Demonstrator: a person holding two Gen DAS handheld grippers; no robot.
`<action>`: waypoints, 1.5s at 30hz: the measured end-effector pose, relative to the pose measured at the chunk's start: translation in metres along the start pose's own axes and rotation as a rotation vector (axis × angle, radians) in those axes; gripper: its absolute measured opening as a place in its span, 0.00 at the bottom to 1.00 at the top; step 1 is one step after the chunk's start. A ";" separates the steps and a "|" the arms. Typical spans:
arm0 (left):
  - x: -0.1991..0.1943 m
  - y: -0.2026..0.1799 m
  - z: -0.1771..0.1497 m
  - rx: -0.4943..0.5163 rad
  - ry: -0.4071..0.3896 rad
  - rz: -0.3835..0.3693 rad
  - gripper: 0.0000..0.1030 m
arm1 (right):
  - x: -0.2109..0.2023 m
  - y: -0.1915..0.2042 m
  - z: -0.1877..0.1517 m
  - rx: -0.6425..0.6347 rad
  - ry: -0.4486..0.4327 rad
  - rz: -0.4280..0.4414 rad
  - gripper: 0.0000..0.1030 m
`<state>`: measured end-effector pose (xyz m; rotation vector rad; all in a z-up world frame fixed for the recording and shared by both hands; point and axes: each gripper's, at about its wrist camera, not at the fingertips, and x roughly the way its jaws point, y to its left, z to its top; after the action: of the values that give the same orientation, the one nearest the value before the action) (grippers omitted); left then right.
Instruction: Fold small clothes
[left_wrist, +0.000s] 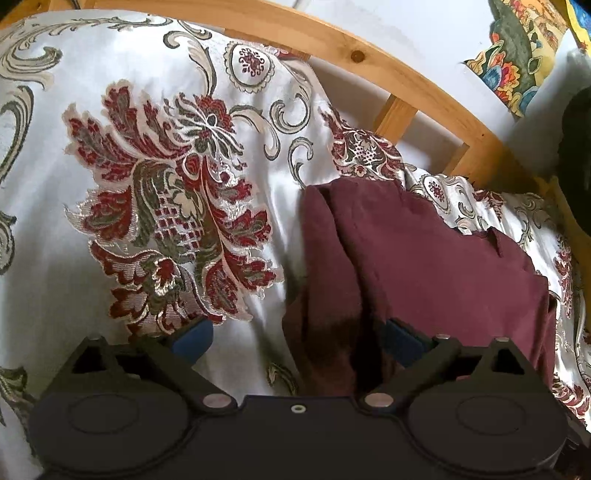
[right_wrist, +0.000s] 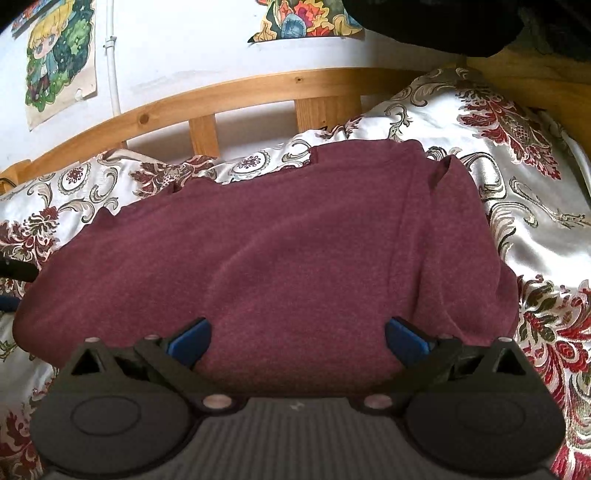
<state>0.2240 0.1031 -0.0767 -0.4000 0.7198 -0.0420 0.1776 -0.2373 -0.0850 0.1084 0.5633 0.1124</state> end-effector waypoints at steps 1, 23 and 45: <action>0.000 0.000 0.000 0.003 0.000 -0.001 0.98 | 0.000 0.000 0.000 -0.001 0.000 -0.001 0.99; 0.000 -0.018 -0.008 0.216 -0.030 -0.273 0.99 | -0.001 -0.003 0.000 0.016 -0.006 0.013 0.99; 0.036 0.005 0.010 0.045 0.108 -0.424 0.98 | -0.002 -0.005 0.001 0.022 -0.007 0.019 0.99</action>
<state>0.2569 0.1054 -0.0944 -0.5048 0.7290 -0.4819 0.1766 -0.2427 -0.0842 0.1358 0.5568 0.1240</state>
